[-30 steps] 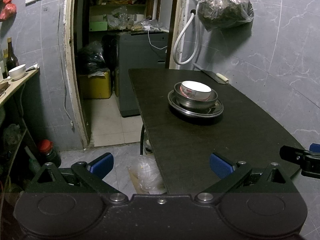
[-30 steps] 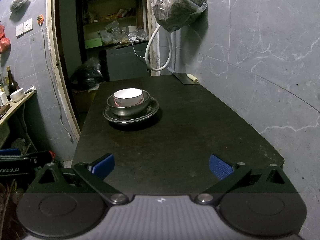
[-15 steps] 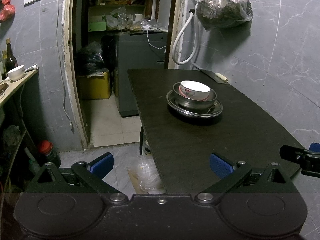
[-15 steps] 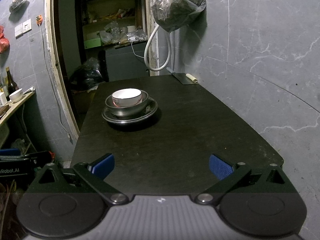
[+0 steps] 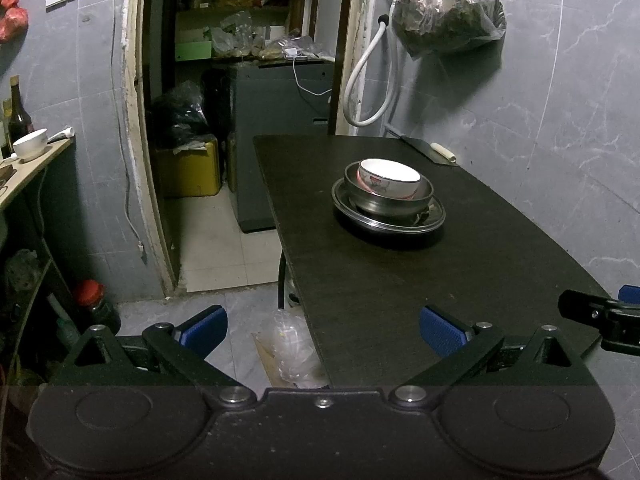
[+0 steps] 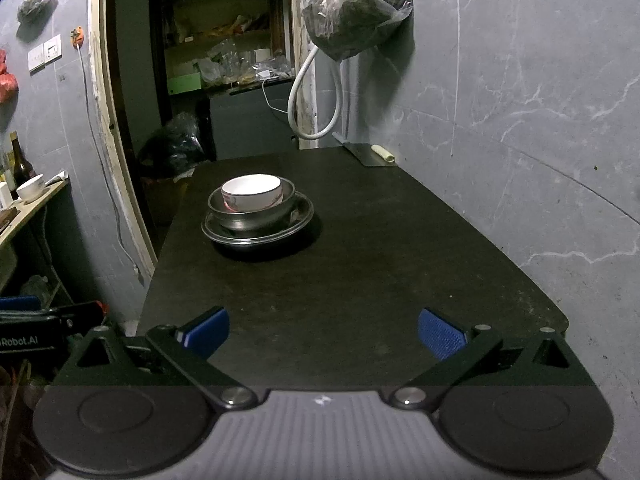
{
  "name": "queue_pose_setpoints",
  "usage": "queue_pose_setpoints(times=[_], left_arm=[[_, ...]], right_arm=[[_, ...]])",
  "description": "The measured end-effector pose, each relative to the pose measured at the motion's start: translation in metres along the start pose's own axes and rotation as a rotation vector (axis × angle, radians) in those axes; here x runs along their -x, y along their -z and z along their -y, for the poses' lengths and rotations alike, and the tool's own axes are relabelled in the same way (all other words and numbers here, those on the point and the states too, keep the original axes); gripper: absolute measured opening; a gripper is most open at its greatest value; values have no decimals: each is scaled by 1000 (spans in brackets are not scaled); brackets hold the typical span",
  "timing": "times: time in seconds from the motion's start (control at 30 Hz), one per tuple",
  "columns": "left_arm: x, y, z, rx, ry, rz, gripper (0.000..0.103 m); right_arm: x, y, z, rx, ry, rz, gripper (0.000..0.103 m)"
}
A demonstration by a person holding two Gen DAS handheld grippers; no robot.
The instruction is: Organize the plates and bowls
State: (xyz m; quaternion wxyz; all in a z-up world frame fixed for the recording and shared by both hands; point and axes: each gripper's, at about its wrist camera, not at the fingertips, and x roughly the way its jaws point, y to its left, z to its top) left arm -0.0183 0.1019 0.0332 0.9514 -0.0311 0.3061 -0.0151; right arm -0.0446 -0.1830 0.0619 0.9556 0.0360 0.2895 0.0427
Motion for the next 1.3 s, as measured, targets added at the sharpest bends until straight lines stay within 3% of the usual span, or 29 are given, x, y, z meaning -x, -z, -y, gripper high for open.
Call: queue_pose_setpoints(times=[0.47, 0.6, 0.8, 1.3], left_arm=[[-3, -1, 2, -2, 0, -8, 102], [-5, 0, 5, -30, -40, -14, 102], [-8, -1, 0, 5, 15, -17, 102], [-19, -6, 1, -8, 32, -31, 102]], right_arm=[[-4, 3, 2, 3, 3, -14, 103], [-10, -2, 1, 5, 5, -24, 103], [-12, -5, 1, 9, 10, -28, 103], [-23, -10, 3, 6, 34, -46, 103]])
